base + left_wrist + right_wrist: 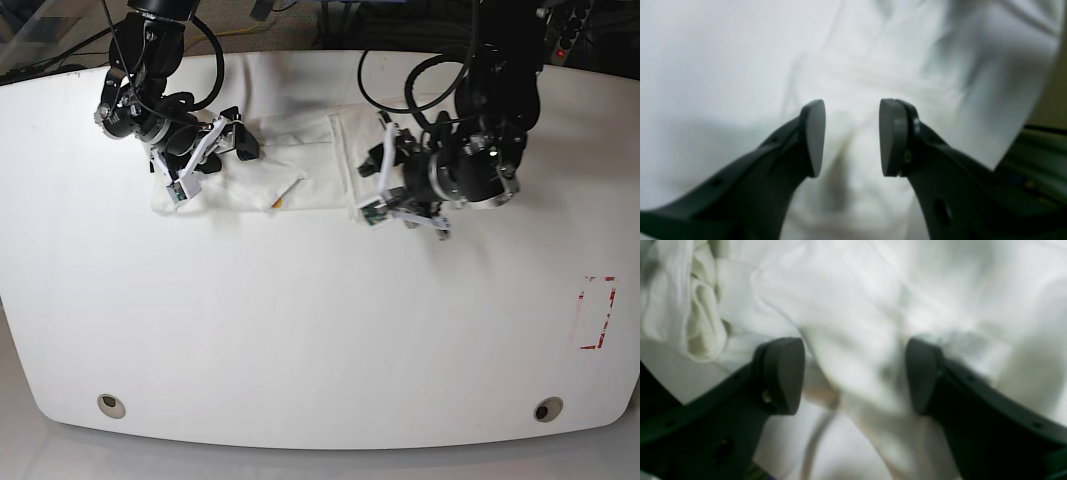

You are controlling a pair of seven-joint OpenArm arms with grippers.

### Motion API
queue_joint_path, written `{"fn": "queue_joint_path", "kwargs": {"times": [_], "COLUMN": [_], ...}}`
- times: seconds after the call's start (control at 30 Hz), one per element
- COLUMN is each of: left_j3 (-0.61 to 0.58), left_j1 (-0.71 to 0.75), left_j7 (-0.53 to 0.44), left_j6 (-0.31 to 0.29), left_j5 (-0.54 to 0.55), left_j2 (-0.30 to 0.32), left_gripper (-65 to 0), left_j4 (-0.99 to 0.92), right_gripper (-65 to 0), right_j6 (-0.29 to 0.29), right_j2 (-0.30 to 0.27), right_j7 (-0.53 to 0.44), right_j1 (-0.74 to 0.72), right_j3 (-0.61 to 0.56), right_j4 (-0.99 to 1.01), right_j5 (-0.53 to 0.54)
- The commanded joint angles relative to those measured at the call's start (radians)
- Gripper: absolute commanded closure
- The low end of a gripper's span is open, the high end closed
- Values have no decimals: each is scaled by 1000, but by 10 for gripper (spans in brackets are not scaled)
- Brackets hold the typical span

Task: Fold the T-shirt properly
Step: 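Lower the folded end onto the strip and open the left gripper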

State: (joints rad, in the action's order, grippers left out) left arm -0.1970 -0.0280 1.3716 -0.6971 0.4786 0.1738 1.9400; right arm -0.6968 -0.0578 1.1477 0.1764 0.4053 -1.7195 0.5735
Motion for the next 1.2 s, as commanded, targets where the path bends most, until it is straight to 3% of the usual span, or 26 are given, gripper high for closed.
{"fn": "queue_joint_path", "kwargs": {"times": [0.0,0.17,0.27,0.37,0.5,0.7,0.87,1.0,1.17], "left_j3": [104,301,339,353,353,356,353,353,348], "left_j1": [46,152,213,262,279,284,277,236,195], "left_j7": [-10,-59,-130,-180,-217,-303,-308,-308,-308], "left_j6": [-1,-1,-1,-1,-1,-1,-1,-1,-1], "left_j5": [13,13,10,7,9,7,9,7,7], "left_j2": [17,25,26,26,23,26,45,48,80], "left_gripper": [-239,-236,-178,-87,-63,-61,-61,-61,-63], "left_j4": [16,14,12,-11,-78,-164,-236,-250,-250], "right_gripper": [-452,-453,-468,-556,-644,-640,-640,-640,-640], "right_j6": [-1,-1,-1,-1,-1,-1,-1,-1,-1], "right_j2": [-6,-3,0,0,-40,-113,-144,-119,-47], "right_j7": [28,39,84,159,191,191,188,188,174], "right_j1": [-25,-62,-104,-147,-194,-257,-285,-283,-251], "right_j3": [4,77,171,287,378,427,432,419,341], "right_j4": [-76,-122,-116,-103,-46,155,269,283,280], "right_j5": [19,19,18,18,18,21,21,21,18]}}
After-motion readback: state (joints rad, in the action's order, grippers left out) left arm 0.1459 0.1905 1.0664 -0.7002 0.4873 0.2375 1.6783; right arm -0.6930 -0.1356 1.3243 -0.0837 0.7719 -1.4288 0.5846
